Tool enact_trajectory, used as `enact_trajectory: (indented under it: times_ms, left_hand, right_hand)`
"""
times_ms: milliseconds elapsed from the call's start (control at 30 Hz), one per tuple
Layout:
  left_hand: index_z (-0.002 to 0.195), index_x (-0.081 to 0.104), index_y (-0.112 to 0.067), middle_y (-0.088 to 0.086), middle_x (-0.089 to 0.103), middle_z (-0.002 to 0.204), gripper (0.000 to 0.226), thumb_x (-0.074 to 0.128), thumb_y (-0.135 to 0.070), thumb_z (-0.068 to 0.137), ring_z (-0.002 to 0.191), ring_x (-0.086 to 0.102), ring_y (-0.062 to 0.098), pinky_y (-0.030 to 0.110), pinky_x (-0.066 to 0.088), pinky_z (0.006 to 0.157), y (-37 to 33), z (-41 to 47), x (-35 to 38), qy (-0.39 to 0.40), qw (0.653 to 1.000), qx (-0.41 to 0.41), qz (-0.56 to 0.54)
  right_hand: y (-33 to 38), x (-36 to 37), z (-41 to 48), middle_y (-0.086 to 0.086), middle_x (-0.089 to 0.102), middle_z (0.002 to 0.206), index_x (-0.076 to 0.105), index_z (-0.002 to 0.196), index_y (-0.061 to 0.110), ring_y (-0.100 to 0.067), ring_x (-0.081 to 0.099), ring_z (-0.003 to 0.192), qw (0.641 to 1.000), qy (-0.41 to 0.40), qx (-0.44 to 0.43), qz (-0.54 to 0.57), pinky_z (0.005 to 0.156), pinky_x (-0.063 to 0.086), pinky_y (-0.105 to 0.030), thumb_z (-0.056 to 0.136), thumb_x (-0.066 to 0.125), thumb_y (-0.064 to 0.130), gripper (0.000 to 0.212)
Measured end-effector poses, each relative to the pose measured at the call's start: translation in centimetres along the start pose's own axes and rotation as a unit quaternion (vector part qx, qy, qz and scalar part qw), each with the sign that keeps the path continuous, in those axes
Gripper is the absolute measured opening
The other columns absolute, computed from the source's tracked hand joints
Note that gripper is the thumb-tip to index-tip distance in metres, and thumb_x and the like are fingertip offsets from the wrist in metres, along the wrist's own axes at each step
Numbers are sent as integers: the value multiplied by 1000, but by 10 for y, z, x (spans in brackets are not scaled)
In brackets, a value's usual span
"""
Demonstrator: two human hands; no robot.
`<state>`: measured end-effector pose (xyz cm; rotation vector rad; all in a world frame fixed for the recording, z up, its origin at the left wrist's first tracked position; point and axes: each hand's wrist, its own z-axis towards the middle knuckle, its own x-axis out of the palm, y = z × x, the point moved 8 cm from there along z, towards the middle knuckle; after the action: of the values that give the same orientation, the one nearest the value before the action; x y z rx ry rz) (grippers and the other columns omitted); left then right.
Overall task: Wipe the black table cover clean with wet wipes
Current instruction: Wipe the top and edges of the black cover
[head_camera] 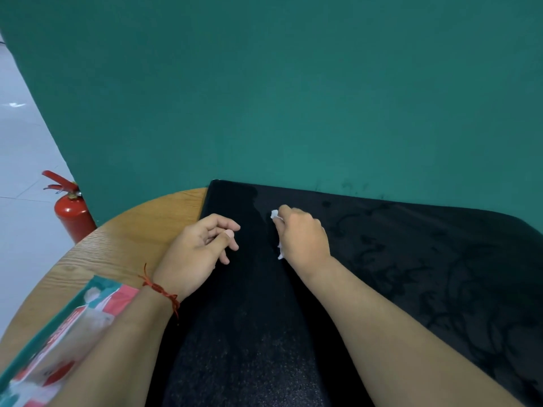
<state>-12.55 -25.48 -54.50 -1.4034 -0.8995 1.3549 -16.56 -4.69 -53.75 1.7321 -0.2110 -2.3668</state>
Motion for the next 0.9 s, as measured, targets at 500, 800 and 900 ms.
enact_trajectory:
  times_ms: [500,800,900]
  left_hand:
    - [112,68,-30,-1,75,88,20,55,-16,106,69,67,19,33,50,61,8,8,2,-5,1000,6,-18]
    - [114,67,-32,-3,76,90,20,55,-18,106,73,71,21,35,52,64,9,6,0,-2,1000,7,-15]
    - [114,66,-32,-2,75,91,19,55,-18,107,73,70,19,32,51,63,8,6,1,-1,1000,7,-16]
  right_hand:
    - [56,47,113,-5,49,98,73,104,8,-33,59,81,997,56,-54,-26,66,48,-38,89,76,3,17]
    - [-57,6,96,-6,50,97,74,116,14,-36,67,92,989,88,44,-111,69,45,-37,80,91,13,40]
    - [-116,-12,79,-9,57,101,74,121,17,-35,62,88,984,75,109,-118,71,46,-36,81,90,12,43]
